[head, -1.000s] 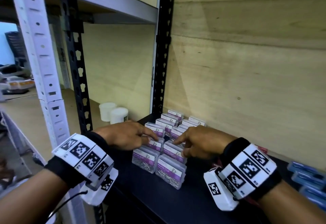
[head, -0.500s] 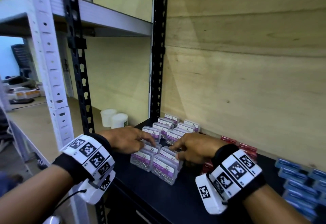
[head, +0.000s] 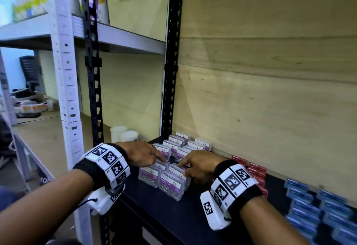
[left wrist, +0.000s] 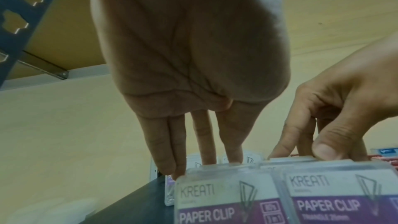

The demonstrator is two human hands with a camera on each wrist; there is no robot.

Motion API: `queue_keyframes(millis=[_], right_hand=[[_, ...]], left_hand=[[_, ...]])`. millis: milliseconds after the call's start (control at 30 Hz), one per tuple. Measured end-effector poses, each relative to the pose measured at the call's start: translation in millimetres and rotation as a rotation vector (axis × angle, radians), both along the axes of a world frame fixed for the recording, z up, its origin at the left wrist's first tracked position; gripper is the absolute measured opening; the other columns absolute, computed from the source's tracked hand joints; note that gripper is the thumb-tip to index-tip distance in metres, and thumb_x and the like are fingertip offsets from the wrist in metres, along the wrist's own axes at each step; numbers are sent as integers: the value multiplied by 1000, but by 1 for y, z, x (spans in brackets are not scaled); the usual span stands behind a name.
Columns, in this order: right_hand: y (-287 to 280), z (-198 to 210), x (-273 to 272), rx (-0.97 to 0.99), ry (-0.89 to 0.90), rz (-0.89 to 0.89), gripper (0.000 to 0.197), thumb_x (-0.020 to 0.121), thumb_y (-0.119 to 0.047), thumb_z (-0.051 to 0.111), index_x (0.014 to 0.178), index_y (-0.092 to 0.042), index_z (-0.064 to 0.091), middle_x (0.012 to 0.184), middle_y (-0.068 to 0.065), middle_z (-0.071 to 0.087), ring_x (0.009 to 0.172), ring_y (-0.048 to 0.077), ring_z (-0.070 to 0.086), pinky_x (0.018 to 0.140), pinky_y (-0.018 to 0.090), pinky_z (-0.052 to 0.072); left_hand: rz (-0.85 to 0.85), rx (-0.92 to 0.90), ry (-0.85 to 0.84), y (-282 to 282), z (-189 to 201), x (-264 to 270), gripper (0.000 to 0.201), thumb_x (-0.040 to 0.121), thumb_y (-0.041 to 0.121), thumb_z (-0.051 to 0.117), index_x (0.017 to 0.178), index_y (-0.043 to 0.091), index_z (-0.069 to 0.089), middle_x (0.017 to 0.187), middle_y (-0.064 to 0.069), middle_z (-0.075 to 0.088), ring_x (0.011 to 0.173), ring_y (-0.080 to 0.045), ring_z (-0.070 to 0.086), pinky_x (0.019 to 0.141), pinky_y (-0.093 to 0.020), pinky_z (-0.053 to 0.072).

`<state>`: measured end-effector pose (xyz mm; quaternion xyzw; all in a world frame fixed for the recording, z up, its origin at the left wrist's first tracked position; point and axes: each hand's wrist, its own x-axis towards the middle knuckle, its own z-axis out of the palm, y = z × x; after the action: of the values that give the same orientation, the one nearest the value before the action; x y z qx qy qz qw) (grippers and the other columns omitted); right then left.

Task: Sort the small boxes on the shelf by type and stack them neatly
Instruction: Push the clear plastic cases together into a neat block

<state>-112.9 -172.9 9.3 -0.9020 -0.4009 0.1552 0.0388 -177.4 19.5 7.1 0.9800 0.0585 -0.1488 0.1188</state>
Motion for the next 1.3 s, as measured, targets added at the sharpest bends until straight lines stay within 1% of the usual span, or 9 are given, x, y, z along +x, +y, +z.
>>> queue_keyframes(millis=[100, 267, 433, 600, 733, 867, 1033, 1133, 1300], right_hand=[[1, -2, 2, -2, -25, -1, 38, 100, -27, 56, 137, -33, 58, 138, -6, 59, 117, 14, 57, 93, 27, 42], [1, -3, 4, -34, -32, 14, 38, 99, -33, 56, 137, -38, 56, 142, -8, 55, 123, 14, 53, 100, 30, 41], [1, -3, 4, -44, -18, 49, 41, 101, -34, 52, 142, -35, 50, 147, -5, 49, 129, 15, 49, 103, 30, 36], [1, -6, 10, -43, -10, 55, 42, 100, -36, 54, 142, -36, 49, 141, -5, 54, 121, 15, 53, 97, 29, 40], [2, -6, 18, -75, 16, 71, 42, 99, -40, 55, 141, -37, 50, 132, -6, 60, 106, 11, 54, 94, 29, 43], [5, 6, 35, -38, 3, 1, 43, 96, -46, 57, 138, -35, 53, 131, -8, 62, 114, 13, 57, 99, 30, 44], [20, 8, 73, 22, -105, -93, 37, 93, -33, 66, 129, -25, 62, 119, -3, 69, 106, 15, 62, 95, 30, 47], [30, 2, 90, -11, -111, -111, 37, 90, -28, 71, 125, -22, 64, 114, -2, 71, 99, 15, 65, 89, 28, 49], [41, -6, 102, -82, -141, -93, 38, 85, -27, 77, 120, -23, 65, 110, -2, 70, 95, 16, 66, 86, 29, 51]], left_hand=[[-15, -22, -13, 3, 1, -2, 44, 100, 20, 41, 134, 46, 53, 153, 8, 39, 139, -14, 34, 115, -33, 25], [-41, -68, -12, 14, -3, 3, 40, 99, 25, 44, 129, 50, 57, 151, 14, 39, 138, -10, 35, 114, -32, 24], [-99, -53, 12, 15, 0, 7, 38, 101, 28, 44, 130, 49, 56, 151, 14, 39, 139, -9, 33, 113, -32, 22], [-137, -61, 17, 14, 1, 11, 35, 103, 30, 43, 133, 44, 55, 149, 12, 40, 134, -8, 36, 104, -28, 26], [-148, -67, 19, 20, 2, 18, 30, 103, 39, 43, 129, 45, 58, 142, 14, 46, 125, -5, 42, 104, -27, 30], [-119, -21, -96, 30, 4, 32, 34, 100, 49, 44, 131, 41, 57, 133, 12, 55, 118, -8, 51, 103, -28, 38], [-85, 145, -159, 46, -2, 58, 37, 102, 41, 43, 137, 35, 54, 139, 4, 53, 125, -17, 48, 106, -34, 38], [-79, 152, -137, 54, -6, 69, 38, 102, 42, 43, 138, 35, 53, 141, 5, 52, 127, -16, 48, 107, -33, 37], [-74, 123, -157, 61, -13, 79, 36, 100, 43, 46, 134, 34, 56, 135, 5, 58, 121, -14, 52, 103, -31, 40]])
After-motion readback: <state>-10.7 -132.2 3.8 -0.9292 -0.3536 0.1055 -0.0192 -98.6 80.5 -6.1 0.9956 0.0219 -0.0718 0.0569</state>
